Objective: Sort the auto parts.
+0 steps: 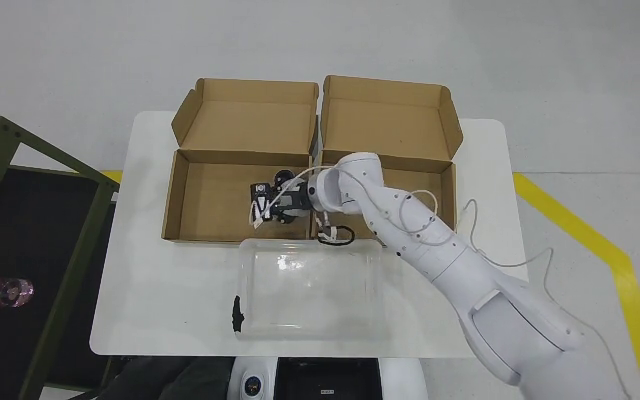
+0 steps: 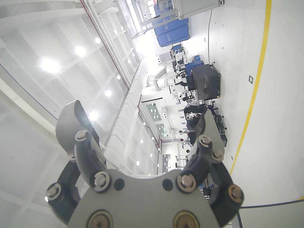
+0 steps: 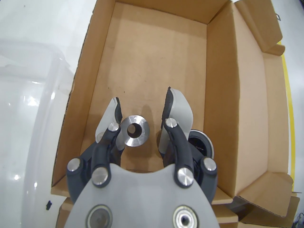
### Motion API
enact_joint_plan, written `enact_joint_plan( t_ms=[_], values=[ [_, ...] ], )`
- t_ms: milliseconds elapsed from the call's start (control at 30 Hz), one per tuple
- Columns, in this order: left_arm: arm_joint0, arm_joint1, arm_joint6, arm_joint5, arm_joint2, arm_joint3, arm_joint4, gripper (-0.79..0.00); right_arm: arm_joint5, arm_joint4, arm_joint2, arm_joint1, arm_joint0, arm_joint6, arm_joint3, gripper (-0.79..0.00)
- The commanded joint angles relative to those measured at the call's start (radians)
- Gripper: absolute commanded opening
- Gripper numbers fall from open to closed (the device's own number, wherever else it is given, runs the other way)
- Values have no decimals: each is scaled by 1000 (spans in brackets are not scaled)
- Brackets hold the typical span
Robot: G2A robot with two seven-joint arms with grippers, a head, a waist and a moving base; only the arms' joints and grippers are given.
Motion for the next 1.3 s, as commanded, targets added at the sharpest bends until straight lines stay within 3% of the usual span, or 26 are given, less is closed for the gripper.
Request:
enact_joint_plan(
  t_ms=[0, 667, 900, 1033, 1267],
  values=[
    [0, 0, 0, 0, 0, 0, 0, 0, 0, 13, 19, 6, -11, -1, -25, -453],
    [0, 0, 0, 0, 0, 0, 0, 0, 1, 45, 278, 122, -320, 130, -500, -428],
    [0, 0, 0, 0, 0, 0, 0, 0, 48, 2, 371, 158, -472, 104, -636, -397],
    [0, 0, 0, 0, 0, 0, 0, 0, 60, -37, 426, 179, -556, 83, -704, -320],
    [0, 0, 0, 0, 0, 0, 0, 0, 98, -107, 572, 217, -716, 33, -833, -308]
  ],
)
